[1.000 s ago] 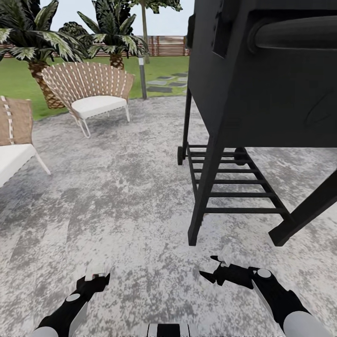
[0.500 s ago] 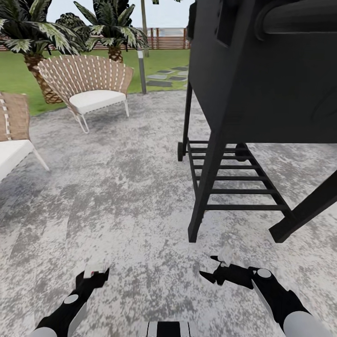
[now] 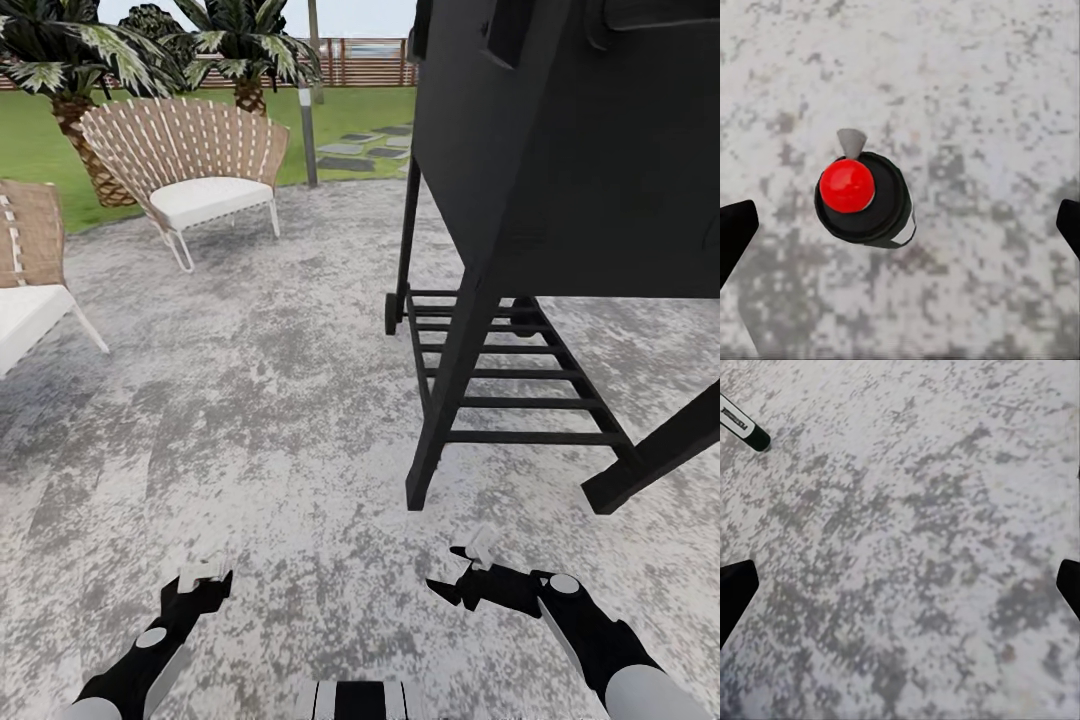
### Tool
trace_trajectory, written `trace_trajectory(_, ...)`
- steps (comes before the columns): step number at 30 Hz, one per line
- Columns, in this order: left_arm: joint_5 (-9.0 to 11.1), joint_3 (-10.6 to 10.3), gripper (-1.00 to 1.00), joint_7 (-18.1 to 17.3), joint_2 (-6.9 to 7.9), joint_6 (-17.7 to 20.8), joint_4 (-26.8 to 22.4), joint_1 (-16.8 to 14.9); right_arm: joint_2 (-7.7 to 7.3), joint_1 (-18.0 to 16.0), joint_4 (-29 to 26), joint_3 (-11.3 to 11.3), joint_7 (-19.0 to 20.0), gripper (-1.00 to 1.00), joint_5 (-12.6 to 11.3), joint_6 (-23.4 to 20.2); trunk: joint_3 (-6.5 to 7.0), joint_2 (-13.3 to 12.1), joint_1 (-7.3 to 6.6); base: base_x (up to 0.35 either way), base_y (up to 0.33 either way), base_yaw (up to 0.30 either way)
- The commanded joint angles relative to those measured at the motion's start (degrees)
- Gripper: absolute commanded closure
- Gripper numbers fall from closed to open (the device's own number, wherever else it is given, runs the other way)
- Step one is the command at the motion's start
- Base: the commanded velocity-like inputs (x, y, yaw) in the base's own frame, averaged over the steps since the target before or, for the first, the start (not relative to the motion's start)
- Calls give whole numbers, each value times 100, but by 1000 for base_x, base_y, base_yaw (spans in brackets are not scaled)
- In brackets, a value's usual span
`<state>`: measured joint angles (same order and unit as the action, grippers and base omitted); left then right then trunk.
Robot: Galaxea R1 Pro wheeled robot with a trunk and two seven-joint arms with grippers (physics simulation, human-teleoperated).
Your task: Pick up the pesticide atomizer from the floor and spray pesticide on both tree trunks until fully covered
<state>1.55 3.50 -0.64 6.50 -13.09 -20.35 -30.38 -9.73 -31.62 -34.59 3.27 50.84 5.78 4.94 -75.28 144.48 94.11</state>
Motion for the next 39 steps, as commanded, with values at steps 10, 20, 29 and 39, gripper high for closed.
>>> trace_trajectory(10,21,10,-100,-7,-16,-18,5,-3,-3,-2,-4,7,-4,-100,61,51,-102,7,9,0,0,17)
trace_trajectory(20,0,-5,-100,11,-30,-216,-175,1,19,-2,-16,19,5,-100,67,40,-101,7,9,0,0,0)
trace_trajectory(29,-5,-1,-100,11,-34,-289,-223,6,6,-2,-21,20,5,-100,63,34,-189,13,20,0,0,0)
trace_trajectory(39,3,10,-100,11,-30,-383,-224,6,6,-2,-27,-5,5,-100,63,34,-411,26,45,0,0,0)
